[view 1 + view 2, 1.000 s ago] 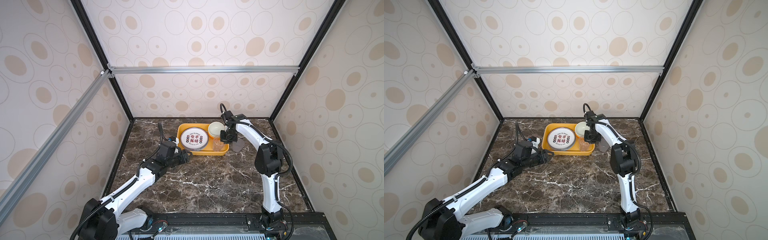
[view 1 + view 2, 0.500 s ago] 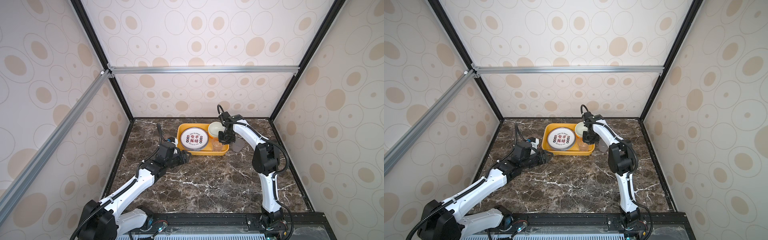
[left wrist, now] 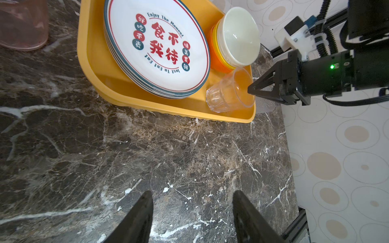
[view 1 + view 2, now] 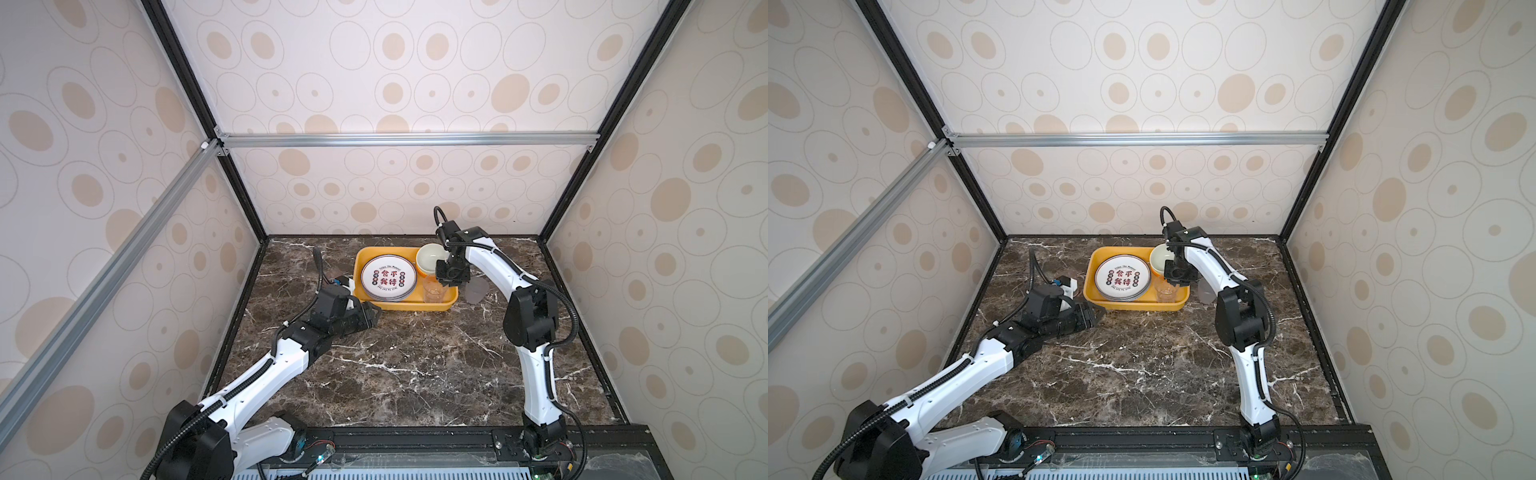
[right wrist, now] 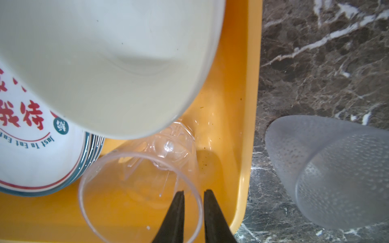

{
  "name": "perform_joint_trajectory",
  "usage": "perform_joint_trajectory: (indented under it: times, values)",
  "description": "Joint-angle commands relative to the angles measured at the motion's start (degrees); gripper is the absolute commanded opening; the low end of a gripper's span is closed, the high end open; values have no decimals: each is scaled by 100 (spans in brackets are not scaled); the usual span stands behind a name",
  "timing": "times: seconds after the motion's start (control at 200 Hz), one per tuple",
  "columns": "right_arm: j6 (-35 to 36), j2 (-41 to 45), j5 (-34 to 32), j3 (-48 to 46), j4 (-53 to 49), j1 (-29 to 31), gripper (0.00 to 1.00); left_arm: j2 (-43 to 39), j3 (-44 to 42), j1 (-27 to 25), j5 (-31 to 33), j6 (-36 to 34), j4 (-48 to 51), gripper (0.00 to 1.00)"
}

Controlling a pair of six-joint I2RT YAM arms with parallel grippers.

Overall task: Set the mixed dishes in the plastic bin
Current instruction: 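Lower the clear glass cup into the bin beside the bowls and release, then move the right gripper to the frosted plastic cup and grasp its rim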

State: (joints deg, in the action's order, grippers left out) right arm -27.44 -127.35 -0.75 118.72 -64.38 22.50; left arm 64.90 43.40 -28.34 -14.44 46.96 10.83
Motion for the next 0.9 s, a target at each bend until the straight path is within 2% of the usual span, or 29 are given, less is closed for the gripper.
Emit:
perform_joint_trajectory:
  times: [0.0, 0.125, 0.47, 0.89]
  values:
    - [55, 237, -131, 51, -215, 52, 24, -127, 24, 45, 68, 71, 19, 61]
    - [72, 487, -167, -100, -152, 46, 28, -140, 29, 43, 103, 91, 18, 60]
    - [108, 1275, -217, -744, 47, 56, 29, -189, 125, 92, 298, 162, 201, 61]
    - [72, 2428, -286, -2138, 469, -172, 40, 159, 294, -49, -487, -97, -271, 68]
